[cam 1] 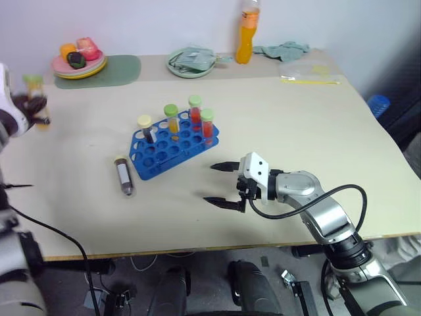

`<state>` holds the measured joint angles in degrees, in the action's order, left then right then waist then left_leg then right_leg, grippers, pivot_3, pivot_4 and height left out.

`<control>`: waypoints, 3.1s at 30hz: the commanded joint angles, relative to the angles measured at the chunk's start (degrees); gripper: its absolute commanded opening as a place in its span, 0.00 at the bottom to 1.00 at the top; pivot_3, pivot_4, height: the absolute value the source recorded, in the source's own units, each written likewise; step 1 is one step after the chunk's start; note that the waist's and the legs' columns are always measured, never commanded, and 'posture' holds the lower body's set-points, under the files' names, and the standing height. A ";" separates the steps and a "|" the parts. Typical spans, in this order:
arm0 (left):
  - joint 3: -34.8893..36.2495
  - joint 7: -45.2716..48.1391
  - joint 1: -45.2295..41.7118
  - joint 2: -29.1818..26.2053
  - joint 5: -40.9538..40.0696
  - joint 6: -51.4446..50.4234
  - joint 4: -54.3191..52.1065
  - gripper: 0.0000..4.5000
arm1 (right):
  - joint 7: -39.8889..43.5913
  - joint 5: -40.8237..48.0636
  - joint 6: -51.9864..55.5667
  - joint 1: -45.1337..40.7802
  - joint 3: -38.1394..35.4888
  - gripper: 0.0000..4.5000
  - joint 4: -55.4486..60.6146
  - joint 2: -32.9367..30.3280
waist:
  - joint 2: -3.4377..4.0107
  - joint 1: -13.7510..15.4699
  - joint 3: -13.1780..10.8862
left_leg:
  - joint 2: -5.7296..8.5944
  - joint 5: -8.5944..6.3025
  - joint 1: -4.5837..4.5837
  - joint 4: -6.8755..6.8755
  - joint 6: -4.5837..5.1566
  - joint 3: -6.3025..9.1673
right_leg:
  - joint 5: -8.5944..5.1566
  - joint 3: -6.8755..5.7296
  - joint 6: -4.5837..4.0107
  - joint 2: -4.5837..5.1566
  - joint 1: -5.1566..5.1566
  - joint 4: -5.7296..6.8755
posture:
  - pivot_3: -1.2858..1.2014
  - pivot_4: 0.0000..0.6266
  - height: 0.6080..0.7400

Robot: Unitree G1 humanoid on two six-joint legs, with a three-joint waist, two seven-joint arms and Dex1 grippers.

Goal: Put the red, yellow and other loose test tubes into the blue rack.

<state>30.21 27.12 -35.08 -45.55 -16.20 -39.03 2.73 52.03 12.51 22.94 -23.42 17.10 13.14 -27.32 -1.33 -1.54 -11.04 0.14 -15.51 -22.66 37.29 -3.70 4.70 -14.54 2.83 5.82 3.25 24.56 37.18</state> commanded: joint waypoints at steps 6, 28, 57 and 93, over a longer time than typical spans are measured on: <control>-18.30 -12.14 17.56 26.48 -6.18 6.88 -45.68 0.16 | -3.19 -0.90 -2.36 -2.66 -1.32 1.00 -5.52 3.84 | -0.07 1.19 0.07 | 0.38 -0.04 0.21 0.18 0.08 -0.16 | 0.08 -0.03 0.14 -0.03 -0.36 -0.01 | 0.52 0.24 1.00; -34.74 -20.79 12.06 42.17 16.83 48.56 2.51 0.16 | -7.42 -1.89 -1.10 1.85 -4.47 1.00 -1.99 2.60 | 0.01 0.68 0.10 | 0.14 -0.04 0.40 0.12 0.11 -0.19 | 0.08 0.06 0.07 -0.53 -0.52 -0.07 | 0.52 0.24 1.00; -32.00 -21.73 12.77 43.21 15.02 51.13 2.19 0.84 | -8.06 -2.00 0.41 2.71 -3.81 1.00 0.15 2.15 | 0.01 0.72 0.10 | 0.14 -0.04 0.40 0.13 0.11 -0.18 | 0.08 0.06 0.08 -0.52 -0.52 -0.06 | 0.52 0.24 1.00; -6.41 -44.38 -4.17 23.40 -13.78 -53.47 -10.40 0.92 | 7.49 2.54 -4.62 -0.92 -1.68 1.00 5.60 -3.88 | -0.07 0.71 0.04 | 0.17 0.01 0.34 0.10 -0.01 0.02 | 0.07 -0.05 0.08 -0.45 -0.40 0.02 | 0.52 0.24 1.00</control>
<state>23.31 -14.77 -37.44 -21.85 -26.58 -92.03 -7.46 60.10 14.74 18.46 -24.43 15.73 15.72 -31.16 -1.40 -0.83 -11.00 0.30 -15.50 -22.35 37.38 -3.72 4.73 -14.47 2.78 5.90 2.80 24.19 37.21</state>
